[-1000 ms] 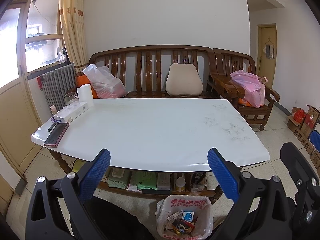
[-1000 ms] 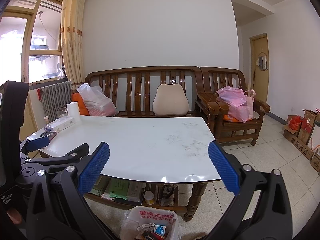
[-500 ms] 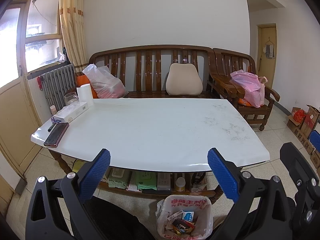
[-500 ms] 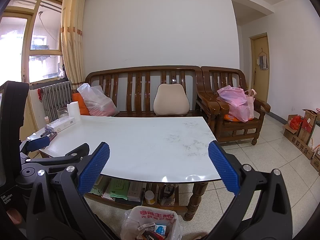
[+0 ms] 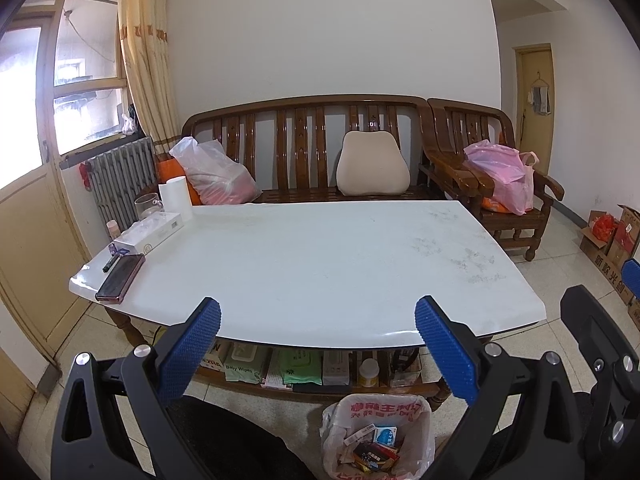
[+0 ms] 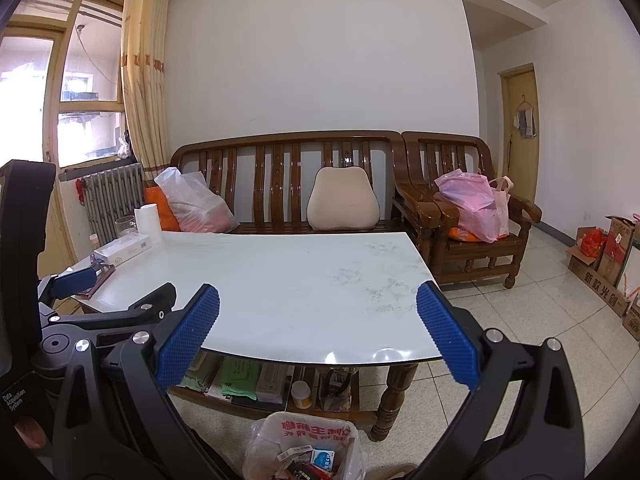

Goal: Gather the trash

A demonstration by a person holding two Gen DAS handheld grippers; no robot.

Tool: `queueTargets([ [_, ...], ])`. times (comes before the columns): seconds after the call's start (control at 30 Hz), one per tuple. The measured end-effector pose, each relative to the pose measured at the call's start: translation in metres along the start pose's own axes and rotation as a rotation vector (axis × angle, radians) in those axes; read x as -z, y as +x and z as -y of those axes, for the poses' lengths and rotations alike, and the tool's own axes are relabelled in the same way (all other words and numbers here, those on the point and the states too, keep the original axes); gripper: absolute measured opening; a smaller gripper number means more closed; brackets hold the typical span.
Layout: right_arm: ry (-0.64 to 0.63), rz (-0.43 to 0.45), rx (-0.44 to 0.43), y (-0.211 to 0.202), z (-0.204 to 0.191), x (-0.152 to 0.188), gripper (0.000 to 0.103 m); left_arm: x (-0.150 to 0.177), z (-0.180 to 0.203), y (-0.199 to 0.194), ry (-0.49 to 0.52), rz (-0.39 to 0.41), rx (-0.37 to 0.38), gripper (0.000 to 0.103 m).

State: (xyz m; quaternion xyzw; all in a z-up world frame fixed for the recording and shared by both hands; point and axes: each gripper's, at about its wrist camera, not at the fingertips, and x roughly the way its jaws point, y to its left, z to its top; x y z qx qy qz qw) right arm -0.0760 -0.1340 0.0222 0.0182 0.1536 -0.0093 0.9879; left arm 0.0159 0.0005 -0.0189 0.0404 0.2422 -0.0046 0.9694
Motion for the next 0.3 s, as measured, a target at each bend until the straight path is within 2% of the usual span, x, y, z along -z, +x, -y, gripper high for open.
queueTargets([
  [0.3, 0.0, 0.003, 0.004, 0.0002, -0.0018, 0.0009, 0.097, -0.0022, -0.0027, -0.0004, -0.013, -0.003, -0.003, 0.095],
])
